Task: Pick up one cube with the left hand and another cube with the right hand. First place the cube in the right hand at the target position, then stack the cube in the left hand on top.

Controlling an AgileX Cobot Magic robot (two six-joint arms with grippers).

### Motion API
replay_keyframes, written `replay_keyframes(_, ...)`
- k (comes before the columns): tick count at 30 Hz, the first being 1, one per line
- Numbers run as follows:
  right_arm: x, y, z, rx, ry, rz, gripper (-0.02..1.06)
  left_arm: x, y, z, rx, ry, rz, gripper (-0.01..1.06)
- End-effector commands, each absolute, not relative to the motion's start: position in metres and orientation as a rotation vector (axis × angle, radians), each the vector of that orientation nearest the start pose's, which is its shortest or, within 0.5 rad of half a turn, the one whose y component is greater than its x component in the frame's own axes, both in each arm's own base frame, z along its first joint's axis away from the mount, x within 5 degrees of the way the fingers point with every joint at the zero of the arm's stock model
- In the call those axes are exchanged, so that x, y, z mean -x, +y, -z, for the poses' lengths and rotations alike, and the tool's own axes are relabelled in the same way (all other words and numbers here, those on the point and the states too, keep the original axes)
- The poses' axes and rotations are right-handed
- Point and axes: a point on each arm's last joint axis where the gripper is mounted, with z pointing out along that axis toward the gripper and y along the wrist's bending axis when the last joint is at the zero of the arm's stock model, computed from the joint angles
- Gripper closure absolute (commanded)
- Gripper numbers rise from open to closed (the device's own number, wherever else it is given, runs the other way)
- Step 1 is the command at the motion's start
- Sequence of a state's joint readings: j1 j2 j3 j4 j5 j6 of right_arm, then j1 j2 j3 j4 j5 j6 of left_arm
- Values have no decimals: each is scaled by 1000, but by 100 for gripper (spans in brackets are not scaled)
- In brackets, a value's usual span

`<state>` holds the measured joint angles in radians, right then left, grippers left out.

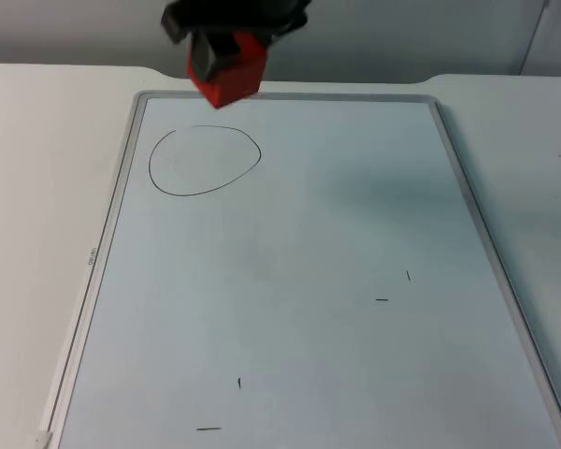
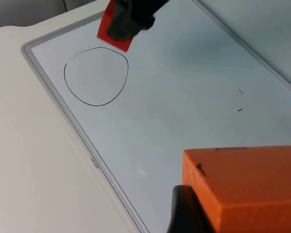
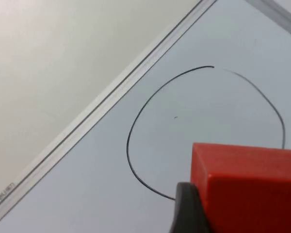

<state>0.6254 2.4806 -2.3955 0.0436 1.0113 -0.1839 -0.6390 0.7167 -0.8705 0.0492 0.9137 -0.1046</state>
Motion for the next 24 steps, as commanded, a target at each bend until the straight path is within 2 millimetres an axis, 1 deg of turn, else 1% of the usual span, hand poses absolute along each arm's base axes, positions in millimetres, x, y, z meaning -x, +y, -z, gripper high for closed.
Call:
replay_keyframes(1, -444, 337, -186, 1045, 2376, -172, 105, -99, -70, -364, -595, 2164, 370, 105)
replay_keyframes(2, -444, 337, -186, 1045, 2376, -172, 105, -99, -70, -364, -595, 2164, 370, 105)
replay_keyframes(4, -448, 340, -169, 1015, 2391, -181, 105, -98, -71, -364, -595, 2164, 371, 105)
replay_keyframes(7, -451, 342, -161, 992, 2378, -192, 105, -98, -71, -364, -594, 2166, 378, 105)
replay_keyframes(11, -458, 345, -158, 960, 2308, -212, 105, -98, -71, -364, -593, 2168, 387, 105)
replay_keyframes(13, -458, 346, -157, 957, 2302, -214, 105, -98, -71, -364, -592, 2168, 389, 105)
replay_keyframes(16, -459, 347, -147, 959, 2306, -212, 105, -97, -72, -364, -590, 2171, 403, 105)
replay_keyframes(20, -460, 347, -140, 960, 2317, -211, 105, -97, -72, -364, -589, 2172, 406, 105)
replay_keyframes(24, -460, 347, -137, 964, 2317, -203, 105, -97, -72, -364, -589, 2172, 406, 105)
